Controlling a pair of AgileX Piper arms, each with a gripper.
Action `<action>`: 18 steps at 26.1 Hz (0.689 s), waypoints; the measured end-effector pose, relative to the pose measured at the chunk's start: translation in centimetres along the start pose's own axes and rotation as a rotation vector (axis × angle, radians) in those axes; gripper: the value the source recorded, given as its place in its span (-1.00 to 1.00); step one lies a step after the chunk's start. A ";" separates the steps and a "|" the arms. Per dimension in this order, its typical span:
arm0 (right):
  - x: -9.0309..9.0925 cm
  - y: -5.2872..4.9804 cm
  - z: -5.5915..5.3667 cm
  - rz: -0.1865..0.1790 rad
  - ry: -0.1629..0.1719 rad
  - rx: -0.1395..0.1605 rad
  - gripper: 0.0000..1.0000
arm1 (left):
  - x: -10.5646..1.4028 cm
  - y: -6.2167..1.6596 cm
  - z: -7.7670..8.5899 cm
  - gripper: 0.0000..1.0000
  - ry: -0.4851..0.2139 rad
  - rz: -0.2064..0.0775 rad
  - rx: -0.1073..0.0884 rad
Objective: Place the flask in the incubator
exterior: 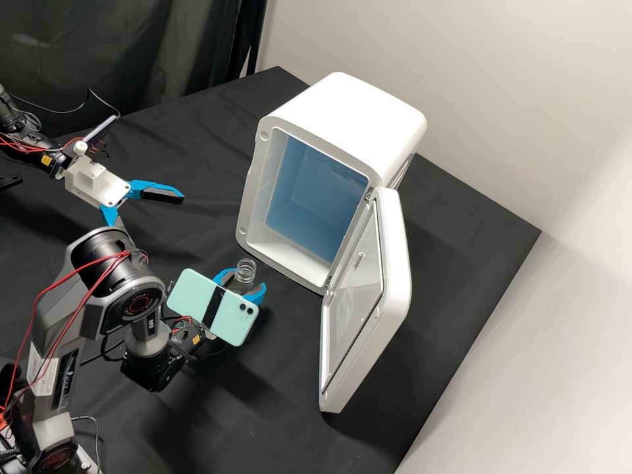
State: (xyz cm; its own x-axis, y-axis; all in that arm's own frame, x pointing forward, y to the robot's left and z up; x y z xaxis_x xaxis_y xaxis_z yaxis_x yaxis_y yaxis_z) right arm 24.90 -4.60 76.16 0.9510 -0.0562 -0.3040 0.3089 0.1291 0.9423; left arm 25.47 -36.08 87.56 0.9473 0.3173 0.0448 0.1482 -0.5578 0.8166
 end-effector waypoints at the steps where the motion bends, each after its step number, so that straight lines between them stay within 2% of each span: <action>1: 0.0 0.0 0.0 0.000 0.000 0.000 -1.00 | 0.0 0.00 0.0 1.00 0.000 0.000 0.000; 13: 0.0 0.0 0.0 0.000 0.000 0.000 -1.00 | 0.0 0.00 0.0 1.00 0.000 0.000 0.000; 18: 0.4 0.5 0.2 0.014 -0.007 -0.004 -1.00 | 0.0 0.00 0.0 1.00 0.000 0.000 0.000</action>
State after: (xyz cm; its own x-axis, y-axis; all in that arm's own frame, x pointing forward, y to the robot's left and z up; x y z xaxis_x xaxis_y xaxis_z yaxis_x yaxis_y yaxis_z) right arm 25.40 -4.77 76.55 0.9550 -0.0610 -0.2902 0.2960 0.1340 0.9457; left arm 25.47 -36.08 87.56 0.9473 0.3173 0.0448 0.1482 -0.5578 0.8166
